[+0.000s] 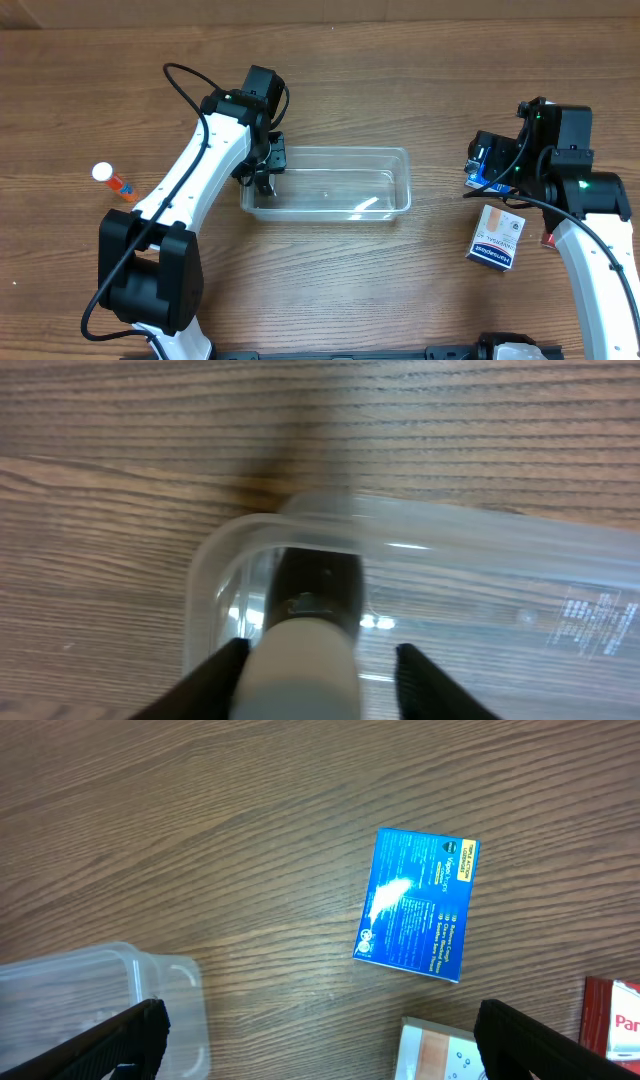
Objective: Pack container
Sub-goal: 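Carry the bottle into the container's left end and release, then move left gripper to the orange tube and grasp it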
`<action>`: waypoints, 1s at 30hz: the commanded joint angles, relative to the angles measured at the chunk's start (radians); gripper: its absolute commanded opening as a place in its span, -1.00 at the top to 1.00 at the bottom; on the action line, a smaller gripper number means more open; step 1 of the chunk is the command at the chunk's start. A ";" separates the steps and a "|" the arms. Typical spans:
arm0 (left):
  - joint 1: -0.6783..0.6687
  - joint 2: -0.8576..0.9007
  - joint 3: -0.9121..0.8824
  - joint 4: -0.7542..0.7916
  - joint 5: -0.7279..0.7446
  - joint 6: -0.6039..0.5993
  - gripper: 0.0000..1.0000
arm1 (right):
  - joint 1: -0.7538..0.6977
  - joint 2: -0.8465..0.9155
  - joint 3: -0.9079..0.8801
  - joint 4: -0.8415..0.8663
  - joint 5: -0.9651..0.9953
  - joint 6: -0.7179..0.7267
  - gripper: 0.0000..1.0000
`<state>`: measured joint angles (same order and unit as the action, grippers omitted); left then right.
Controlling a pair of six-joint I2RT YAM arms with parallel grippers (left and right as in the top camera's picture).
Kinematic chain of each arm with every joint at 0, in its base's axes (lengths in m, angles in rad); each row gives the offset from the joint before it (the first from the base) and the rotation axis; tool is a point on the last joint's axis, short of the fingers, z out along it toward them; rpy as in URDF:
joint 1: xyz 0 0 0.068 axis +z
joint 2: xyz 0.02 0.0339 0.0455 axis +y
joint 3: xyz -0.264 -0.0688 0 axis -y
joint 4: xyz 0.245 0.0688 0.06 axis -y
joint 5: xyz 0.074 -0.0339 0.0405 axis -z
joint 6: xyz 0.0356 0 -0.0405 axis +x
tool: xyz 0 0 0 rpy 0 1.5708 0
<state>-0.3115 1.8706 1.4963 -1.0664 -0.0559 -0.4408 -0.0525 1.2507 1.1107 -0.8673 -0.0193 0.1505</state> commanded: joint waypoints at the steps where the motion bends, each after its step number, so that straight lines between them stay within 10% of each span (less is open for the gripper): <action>1: 0.003 0.006 0.003 0.002 -0.014 0.008 -0.33 | -0.004 0.003 0.022 0.004 -0.001 0.004 -1.00; 8: 0.002 -0.040 0.166 -0.150 -0.013 0.034 -0.44 | -0.004 0.003 0.022 0.005 -0.001 0.004 -1.00; 12: 0.012 -0.150 0.380 -0.274 -0.081 0.063 -1.00 | -0.004 0.003 0.022 0.005 -0.001 0.003 -1.00; 23: 0.593 -0.311 0.355 -0.312 -0.057 0.143 -1.00 | -0.004 0.003 0.022 0.005 -0.001 0.004 -1.00; 30: 0.693 -0.102 0.238 -0.240 -0.018 0.176 -1.00 | -0.004 0.003 0.022 0.005 -0.001 0.004 -1.00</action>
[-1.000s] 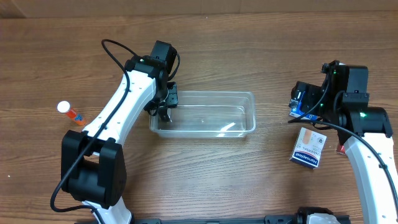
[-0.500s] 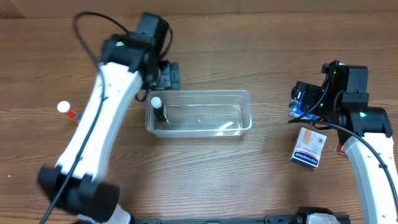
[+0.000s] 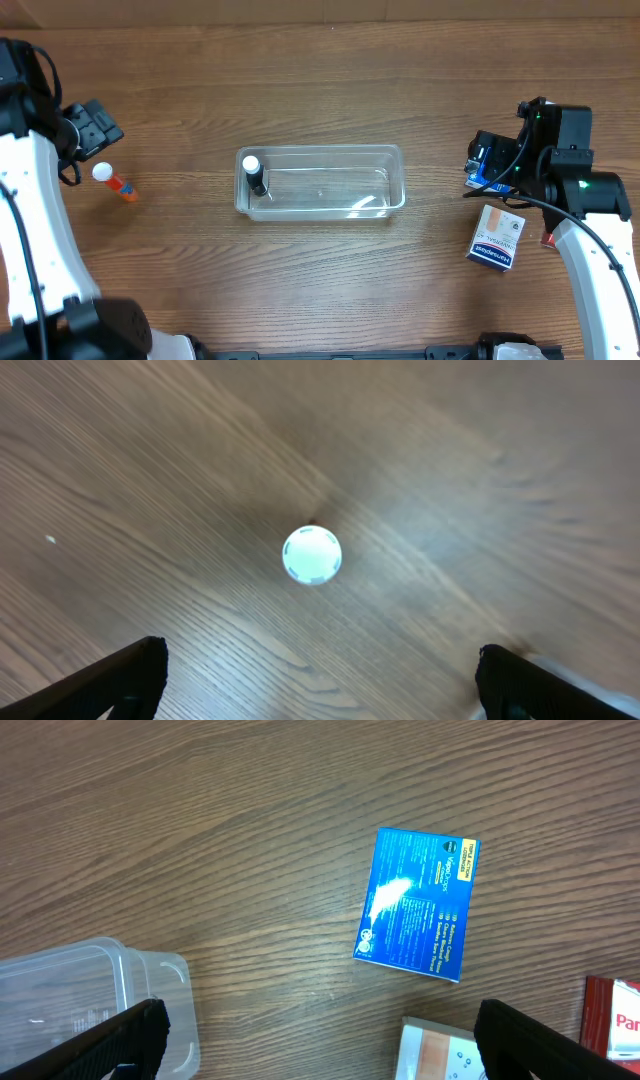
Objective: Pack container
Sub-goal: 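Move left gripper to the orange tube and grasp it, then lift the orange tube and lower it into the container beside the bottle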
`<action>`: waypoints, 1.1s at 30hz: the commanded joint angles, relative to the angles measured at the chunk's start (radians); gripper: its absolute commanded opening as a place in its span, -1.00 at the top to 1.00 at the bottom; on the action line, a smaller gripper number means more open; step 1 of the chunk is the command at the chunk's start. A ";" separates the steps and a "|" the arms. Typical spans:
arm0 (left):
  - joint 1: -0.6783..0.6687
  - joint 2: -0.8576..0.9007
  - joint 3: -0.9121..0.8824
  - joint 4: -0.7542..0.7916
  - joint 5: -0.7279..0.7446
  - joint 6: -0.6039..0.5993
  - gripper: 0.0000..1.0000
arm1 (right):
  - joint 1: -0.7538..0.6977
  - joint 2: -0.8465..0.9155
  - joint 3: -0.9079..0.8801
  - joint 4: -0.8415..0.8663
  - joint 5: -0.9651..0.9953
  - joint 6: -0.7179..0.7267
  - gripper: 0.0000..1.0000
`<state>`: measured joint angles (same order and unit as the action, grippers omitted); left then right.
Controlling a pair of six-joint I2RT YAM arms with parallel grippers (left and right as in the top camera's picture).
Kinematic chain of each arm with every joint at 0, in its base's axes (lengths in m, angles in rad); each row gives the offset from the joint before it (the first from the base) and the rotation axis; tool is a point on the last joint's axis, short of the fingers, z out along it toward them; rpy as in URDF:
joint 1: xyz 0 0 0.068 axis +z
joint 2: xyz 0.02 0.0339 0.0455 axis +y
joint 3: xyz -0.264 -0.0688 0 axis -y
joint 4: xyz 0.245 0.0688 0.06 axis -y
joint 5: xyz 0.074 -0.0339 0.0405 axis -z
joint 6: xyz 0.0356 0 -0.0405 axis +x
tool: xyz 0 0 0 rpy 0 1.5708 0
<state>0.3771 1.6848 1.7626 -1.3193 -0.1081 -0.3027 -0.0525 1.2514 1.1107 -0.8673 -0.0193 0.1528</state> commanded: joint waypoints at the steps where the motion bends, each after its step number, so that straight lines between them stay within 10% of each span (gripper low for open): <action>1: 0.004 0.127 -0.028 0.021 0.039 0.037 -1.00 | -0.004 0.002 0.022 0.005 -0.001 0.002 -1.00; 15: 0.011 0.369 -0.028 0.033 0.038 0.038 -0.96 | -0.004 0.002 0.022 0.005 -0.001 0.001 -1.00; 33: 0.029 0.369 -0.028 0.011 -0.007 0.045 0.35 | -0.004 0.002 0.022 0.005 -0.001 0.001 -1.00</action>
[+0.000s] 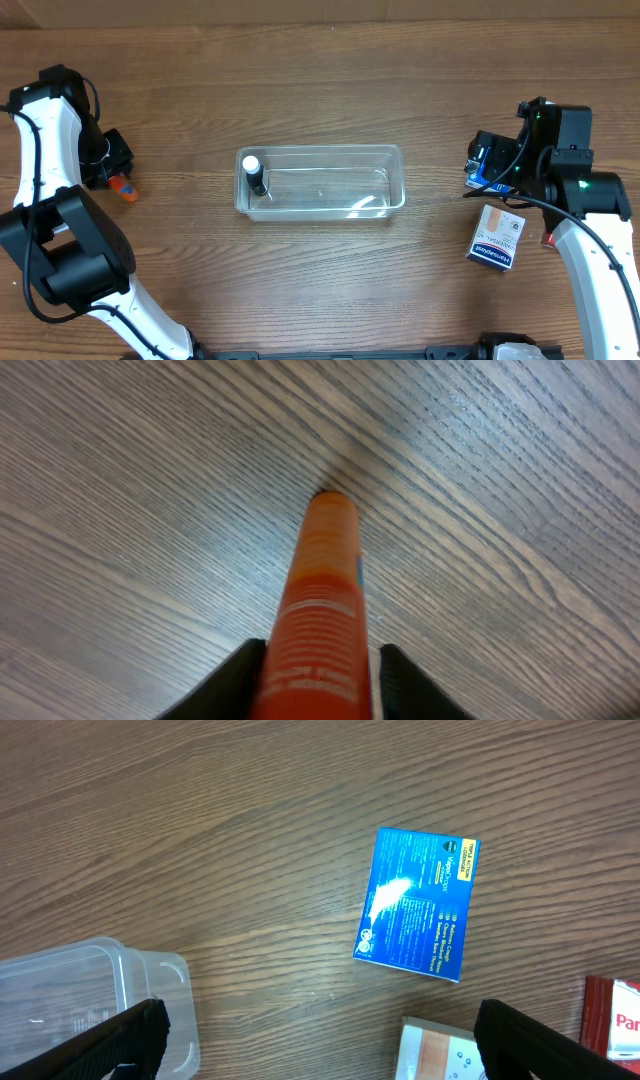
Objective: Pack container
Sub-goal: 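Lift the orange tube and lower it into the container beside the bottle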
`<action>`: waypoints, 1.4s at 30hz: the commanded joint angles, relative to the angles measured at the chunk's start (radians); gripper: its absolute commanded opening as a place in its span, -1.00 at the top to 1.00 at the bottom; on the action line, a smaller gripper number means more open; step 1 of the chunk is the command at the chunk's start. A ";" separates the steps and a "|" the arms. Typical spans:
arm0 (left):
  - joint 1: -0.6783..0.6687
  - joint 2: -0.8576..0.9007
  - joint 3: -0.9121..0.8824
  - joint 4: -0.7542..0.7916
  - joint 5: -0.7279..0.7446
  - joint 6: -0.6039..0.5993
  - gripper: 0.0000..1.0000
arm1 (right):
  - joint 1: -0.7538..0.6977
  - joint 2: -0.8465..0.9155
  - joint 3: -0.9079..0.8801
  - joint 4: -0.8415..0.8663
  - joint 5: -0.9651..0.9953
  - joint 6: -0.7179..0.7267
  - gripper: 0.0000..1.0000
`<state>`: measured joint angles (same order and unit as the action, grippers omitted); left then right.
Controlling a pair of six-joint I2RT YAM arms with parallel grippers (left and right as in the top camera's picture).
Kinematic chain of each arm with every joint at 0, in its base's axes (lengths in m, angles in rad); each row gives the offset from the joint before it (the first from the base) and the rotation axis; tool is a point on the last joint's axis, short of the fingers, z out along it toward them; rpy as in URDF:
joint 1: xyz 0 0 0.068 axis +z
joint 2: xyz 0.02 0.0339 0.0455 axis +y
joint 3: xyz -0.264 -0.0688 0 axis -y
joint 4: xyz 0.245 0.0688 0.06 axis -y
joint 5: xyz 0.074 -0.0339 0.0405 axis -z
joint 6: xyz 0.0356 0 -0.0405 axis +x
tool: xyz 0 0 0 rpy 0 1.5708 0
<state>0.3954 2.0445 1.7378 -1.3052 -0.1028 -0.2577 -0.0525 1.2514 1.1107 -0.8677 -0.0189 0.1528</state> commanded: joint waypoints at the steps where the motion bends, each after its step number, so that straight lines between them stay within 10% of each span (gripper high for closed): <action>1: 0.010 0.009 -0.003 -0.003 -0.013 0.000 0.35 | -0.004 0.002 0.022 0.005 -0.002 0.001 -1.00; 8: 0.007 0.003 -0.003 -0.038 0.002 0.000 0.91 | -0.004 0.002 0.022 0.005 -0.002 0.001 -1.00; 21: -0.468 -0.642 -0.002 -0.138 0.147 -0.073 0.92 | -0.004 0.002 0.022 0.005 -0.002 0.002 -1.00; 42: -0.672 -0.454 -0.403 0.142 0.154 -0.152 0.92 | -0.004 0.002 0.022 0.003 -0.002 0.002 -1.00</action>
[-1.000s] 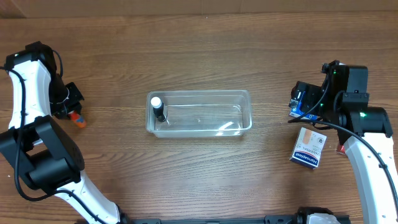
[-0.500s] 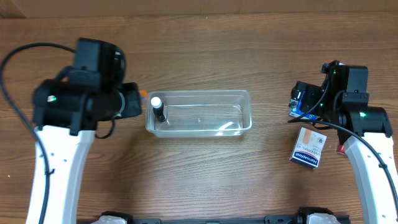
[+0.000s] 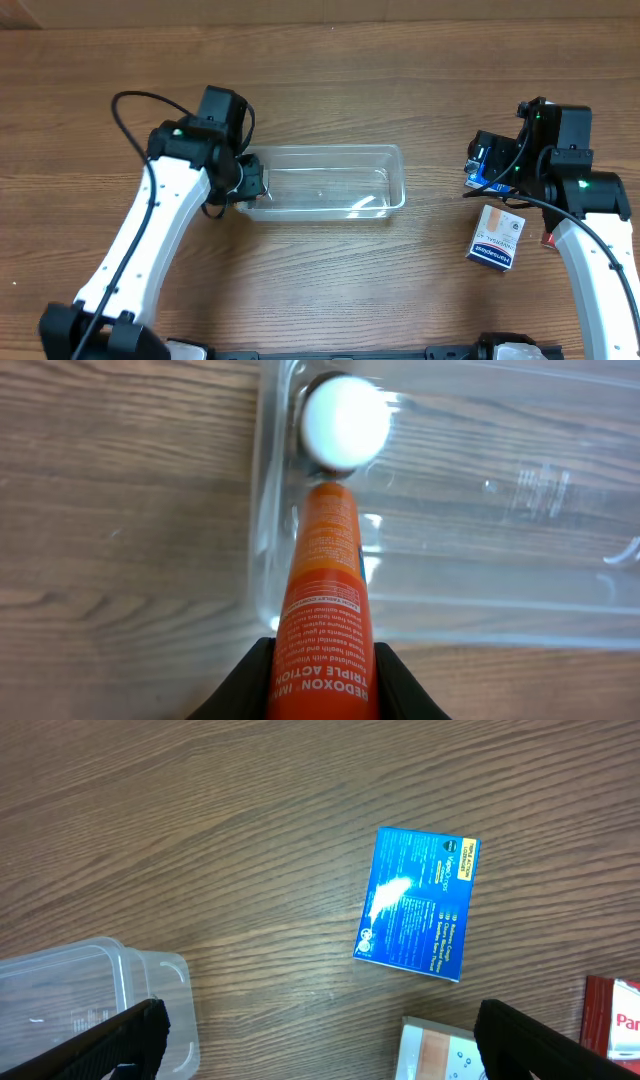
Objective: Pack container
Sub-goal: 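Lift the orange tube and lower it into the container beside the bottle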
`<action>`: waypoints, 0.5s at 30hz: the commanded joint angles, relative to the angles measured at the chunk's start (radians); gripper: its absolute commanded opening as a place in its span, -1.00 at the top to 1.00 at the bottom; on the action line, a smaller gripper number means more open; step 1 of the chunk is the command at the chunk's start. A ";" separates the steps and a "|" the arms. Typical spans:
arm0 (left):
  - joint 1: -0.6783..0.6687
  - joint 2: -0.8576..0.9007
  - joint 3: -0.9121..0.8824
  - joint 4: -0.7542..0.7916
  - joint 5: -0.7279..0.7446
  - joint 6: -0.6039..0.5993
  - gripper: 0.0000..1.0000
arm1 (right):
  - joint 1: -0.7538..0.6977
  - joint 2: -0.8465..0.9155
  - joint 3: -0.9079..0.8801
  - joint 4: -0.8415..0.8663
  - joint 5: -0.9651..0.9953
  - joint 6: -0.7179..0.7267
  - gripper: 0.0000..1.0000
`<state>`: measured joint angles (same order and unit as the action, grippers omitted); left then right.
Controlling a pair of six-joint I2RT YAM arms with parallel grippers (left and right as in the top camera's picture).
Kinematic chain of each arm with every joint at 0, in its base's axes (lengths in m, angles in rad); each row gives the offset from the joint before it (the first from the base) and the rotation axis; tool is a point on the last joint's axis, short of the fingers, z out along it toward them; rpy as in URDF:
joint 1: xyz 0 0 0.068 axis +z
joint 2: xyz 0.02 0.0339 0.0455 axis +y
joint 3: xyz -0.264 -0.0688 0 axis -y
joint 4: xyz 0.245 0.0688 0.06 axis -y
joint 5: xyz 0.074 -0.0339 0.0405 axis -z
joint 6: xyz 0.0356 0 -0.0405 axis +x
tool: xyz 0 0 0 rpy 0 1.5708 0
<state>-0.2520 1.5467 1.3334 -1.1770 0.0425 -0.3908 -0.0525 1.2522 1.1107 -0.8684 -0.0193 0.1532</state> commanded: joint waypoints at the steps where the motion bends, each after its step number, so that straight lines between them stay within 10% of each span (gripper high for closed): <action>1: -0.036 0.066 0.002 0.018 -0.002 -0.031 0.92 | -0.004 0.001 0.022 0.005 -0.002 0.001 -1.00; 15: -0.043 0.126 -0.025 0.023 -0.055 -0.051 0.86 | -0.004 0.001 0.022 0.002 -0.002 0.001 -1.00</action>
<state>-0.2893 1.6672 1.3312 -1.1545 0.0204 -0.4198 -0.0525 1.2522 1.1107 -0.8680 -0.0193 0.1532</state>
